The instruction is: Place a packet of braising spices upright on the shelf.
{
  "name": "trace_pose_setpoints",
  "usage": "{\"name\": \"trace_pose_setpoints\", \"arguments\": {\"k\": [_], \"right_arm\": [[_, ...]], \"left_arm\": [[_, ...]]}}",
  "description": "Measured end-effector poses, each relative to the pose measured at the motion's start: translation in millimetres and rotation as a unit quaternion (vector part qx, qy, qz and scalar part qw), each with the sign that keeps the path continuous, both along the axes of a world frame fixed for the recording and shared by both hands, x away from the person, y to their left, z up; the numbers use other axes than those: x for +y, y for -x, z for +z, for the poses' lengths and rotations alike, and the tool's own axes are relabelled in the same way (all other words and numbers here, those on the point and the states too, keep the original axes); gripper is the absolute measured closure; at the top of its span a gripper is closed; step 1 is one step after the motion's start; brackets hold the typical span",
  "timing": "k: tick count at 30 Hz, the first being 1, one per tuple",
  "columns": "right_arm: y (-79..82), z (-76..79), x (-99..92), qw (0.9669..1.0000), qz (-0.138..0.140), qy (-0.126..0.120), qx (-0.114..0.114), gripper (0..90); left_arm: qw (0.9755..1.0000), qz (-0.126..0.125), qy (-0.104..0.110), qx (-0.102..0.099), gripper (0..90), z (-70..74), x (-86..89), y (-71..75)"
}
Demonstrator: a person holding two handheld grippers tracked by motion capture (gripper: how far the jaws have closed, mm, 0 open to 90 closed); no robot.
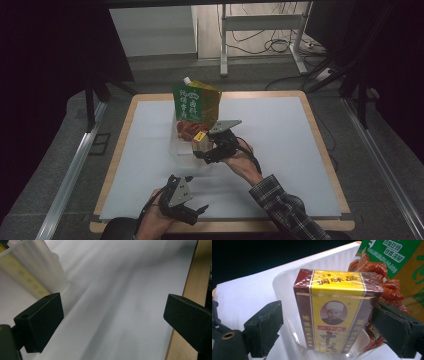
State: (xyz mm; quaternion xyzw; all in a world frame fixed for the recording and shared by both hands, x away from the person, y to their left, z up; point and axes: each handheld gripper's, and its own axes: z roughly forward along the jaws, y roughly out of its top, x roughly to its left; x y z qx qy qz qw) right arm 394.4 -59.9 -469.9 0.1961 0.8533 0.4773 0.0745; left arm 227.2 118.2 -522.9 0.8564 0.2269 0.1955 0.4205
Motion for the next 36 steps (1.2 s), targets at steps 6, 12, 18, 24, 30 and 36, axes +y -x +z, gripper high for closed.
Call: {"name": "trace_pose_setpoints", "arguments": {"k": [6,12,18,24,30,36], "right_arm": [[1.3,4.0,-5.2,1.0000,-0.003,0.005,-0.001,8.0],[3.1,4.9,-11.7,0.9999,-0.005,0.016,-0.002,5.7],[6.3,4.1,-20.5,0.9997,-0.009,0.025,0.003,4.5],[8.4,1.7,-30.4,0.9994,-0.012,0.033,0.003,3.4],[10.3,-0.8,-39.9,0.9988,-0.014,0.046,0.005,1.5],[11.8,-3.1,-48.2,0.9983,-0.013,0.057,0.005,0.3]], "left_arm": [[1.0000,-0.001,0.000,0.000,2.4,-0.3,-0.2,0.0],[1.0000,-0.001,-0.003,0.000,2.4,-0.1,0.0,-0.1],[1.0000,-0.001,-0.003,0.000,2.4,-0.1,0.1,-0.3],[1.0000,-0.001,-0.002,0.001,2.4,-0.3,-0.1,-0.4],[1.0000,0.000,0.003,0.002,2.3,0.0,0.7,-0.5],[1.0000,0.000,0.005,0.002,2.1,0.2,1.5,-0.8]]}}
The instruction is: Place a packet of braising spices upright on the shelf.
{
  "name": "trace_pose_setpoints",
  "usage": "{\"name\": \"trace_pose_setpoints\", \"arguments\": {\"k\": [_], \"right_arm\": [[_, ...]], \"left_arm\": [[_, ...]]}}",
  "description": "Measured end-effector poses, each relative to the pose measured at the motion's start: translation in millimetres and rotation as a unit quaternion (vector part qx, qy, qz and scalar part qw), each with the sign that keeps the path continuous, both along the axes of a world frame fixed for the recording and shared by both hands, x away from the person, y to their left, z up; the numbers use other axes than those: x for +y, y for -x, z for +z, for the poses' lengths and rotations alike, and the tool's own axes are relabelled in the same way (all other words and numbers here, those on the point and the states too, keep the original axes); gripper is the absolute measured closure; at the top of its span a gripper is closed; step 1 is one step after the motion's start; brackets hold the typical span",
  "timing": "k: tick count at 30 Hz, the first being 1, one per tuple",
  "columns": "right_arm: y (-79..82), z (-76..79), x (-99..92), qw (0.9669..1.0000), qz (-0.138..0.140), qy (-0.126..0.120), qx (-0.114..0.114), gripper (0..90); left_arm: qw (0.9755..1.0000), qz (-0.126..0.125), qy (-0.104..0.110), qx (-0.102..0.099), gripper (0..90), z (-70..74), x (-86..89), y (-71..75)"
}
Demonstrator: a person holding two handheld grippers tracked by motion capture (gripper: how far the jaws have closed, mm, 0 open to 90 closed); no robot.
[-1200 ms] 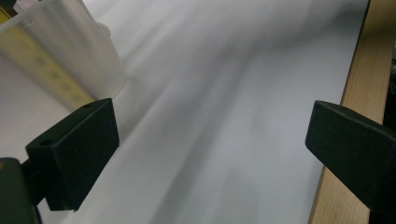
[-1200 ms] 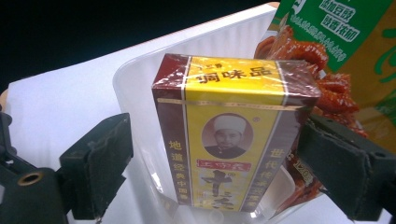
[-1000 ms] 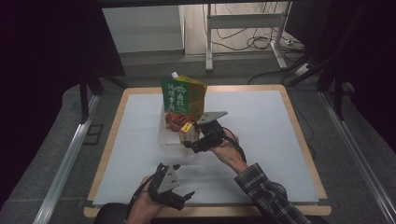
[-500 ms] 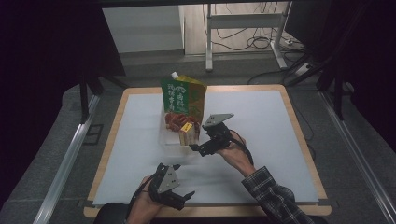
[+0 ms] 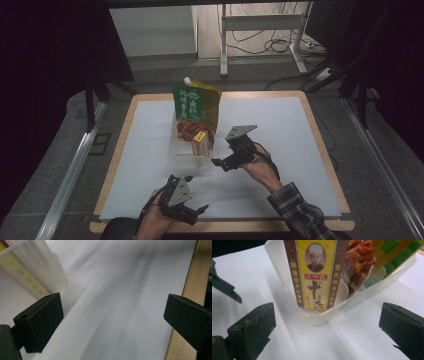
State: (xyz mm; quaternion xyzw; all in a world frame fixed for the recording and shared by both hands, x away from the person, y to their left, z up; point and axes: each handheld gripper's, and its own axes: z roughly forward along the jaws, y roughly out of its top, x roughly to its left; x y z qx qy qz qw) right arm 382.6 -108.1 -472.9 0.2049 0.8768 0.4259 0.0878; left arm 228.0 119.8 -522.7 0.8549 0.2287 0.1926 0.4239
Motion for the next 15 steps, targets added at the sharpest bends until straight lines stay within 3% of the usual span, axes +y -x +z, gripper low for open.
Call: {"name": "trace_pose_setpoints", "arguments": {"k": [15], "right_arm": [[8.0,5.5,-32.6,0.9996,-0.026,-0.006,-0.003,0.1]], "left_arm": [[0.9998,0.008,0.012,0.011,1.1,1.8,3.1,-1.8]]}}
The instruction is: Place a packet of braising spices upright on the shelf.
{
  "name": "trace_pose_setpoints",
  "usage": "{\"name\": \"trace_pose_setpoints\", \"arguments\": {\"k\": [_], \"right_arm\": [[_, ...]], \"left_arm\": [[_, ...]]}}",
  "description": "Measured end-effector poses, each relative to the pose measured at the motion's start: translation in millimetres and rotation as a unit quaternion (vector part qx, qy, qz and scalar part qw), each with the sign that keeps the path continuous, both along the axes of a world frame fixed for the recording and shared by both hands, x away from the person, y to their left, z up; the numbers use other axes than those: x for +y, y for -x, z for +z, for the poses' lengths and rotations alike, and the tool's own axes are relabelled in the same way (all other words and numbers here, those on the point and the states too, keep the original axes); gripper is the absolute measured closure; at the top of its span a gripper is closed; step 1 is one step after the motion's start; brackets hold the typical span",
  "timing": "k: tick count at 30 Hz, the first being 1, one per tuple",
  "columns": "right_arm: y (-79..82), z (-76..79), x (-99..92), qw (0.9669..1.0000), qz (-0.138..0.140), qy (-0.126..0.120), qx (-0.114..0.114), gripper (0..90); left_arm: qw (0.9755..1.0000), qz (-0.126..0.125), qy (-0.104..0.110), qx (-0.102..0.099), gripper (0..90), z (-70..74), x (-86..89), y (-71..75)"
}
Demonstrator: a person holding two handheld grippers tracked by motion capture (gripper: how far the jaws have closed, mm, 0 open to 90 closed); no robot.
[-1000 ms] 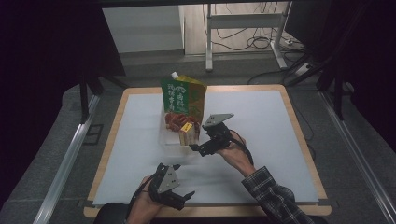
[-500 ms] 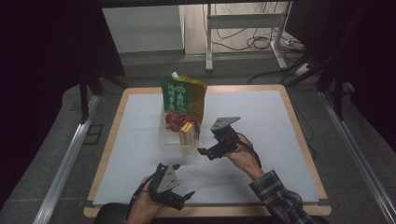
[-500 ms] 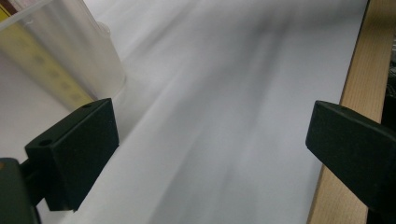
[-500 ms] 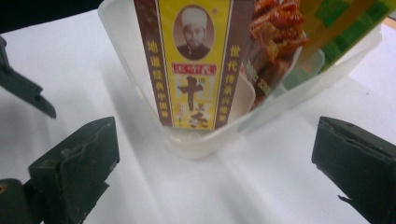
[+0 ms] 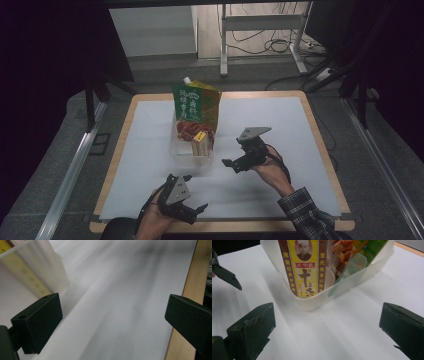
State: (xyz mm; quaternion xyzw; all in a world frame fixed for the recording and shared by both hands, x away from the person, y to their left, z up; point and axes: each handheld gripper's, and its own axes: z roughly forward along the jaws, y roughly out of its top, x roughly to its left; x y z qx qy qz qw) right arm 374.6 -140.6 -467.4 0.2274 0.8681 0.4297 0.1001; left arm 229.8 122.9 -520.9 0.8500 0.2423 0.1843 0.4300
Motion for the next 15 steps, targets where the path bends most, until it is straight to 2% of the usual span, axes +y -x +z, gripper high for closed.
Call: {"name": "trace_pose_setpoints", "arguments": {"k": [4,9,15], "right_arm": [[3.5,-0.5,-6.6,1.0000,-0.005,0.002,0.000,0.1],[9.0,0.0,-14.2,0.9999,-0.009,0.004,-0.006,0.1],[14.6,-0.2,-26.3,0.9998,-0.015,0.002,-0.012,0.1]], "left_arm": [[0.9999,0.008,0.002,0.008,1.6,0.9,2.2,-1.1],[0.9995,0.014,0.018,0.020,2.3,2.9,4.2,-1.8],[0.9995,0.017,0.020,0.016,2.4,2.7,4.3,-1.5]]}}
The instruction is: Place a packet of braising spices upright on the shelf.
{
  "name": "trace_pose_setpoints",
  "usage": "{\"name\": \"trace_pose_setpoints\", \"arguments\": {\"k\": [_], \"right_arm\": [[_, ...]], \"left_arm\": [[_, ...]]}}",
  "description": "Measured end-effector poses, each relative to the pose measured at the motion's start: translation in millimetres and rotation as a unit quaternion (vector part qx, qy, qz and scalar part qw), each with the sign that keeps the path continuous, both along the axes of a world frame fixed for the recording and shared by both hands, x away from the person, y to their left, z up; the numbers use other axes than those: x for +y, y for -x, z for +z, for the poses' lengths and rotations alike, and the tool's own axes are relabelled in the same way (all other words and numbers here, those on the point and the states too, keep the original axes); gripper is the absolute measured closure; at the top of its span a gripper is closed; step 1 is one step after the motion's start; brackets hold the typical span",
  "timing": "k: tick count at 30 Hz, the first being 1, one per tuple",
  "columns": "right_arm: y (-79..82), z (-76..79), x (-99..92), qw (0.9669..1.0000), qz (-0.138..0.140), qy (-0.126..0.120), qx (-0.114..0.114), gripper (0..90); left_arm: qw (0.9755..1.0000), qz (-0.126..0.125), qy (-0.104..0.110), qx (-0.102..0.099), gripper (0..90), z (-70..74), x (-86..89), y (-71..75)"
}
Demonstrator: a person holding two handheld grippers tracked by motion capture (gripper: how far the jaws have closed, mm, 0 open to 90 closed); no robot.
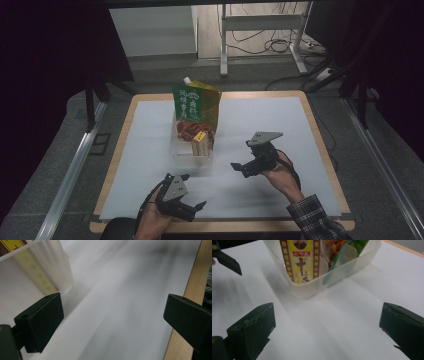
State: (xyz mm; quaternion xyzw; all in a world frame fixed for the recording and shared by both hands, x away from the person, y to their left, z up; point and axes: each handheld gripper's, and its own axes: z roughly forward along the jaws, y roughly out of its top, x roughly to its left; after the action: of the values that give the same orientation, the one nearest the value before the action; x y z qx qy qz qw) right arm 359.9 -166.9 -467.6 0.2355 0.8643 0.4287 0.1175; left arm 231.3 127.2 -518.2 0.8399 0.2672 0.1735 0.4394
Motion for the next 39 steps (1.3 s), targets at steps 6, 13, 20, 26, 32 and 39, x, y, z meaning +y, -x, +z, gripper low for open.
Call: {"name": "trace_pose_setpoints", "arguments": {"k": [6,13,20,26,32,39], "right_arm": [[6.0,-1.7,-13.0,0.9999,-0.010,0.002,-0.005,0.2],[17.1,-1.3,-33.3,0.9996,-0.025,-0.009,-0.014,0.2],[28.5,-4.3,-52.4,0.9989,-0.039,-0.015,-0.020,0.3],[36.8,-6.8,-68.7,0.9977,-0.062,-0.016,-0.023,0.0],[43.6,-8.7,-84.5,0.9957,-0.087,-0.021,-0.025,0.0],[49.6,-17.2,-98.4,0.9951,-0.097,-0.002,-0.018,0.0]], "left_arm": [[0.9997,0.009,0.011,0.019,0.8,-0.8,1.7,-2.1],[0.9995,0.011,0.015,0.024,0.6,-0.5,2.3,-2.6],[0.9997,0.012,0.012,0.019,0.2,-1.1,1.5,-2.2],[0.9999,0.009,0.002,0.014,0.3,-2.7,-0.3,-1.8],[0.9999,0.008,-0.005,0.011,0.2,-3.9,-1.9,-1.5],[0.9998,0.006,-0.013,0.010,0.4,-5.2,-3.1,-1.3]]}}
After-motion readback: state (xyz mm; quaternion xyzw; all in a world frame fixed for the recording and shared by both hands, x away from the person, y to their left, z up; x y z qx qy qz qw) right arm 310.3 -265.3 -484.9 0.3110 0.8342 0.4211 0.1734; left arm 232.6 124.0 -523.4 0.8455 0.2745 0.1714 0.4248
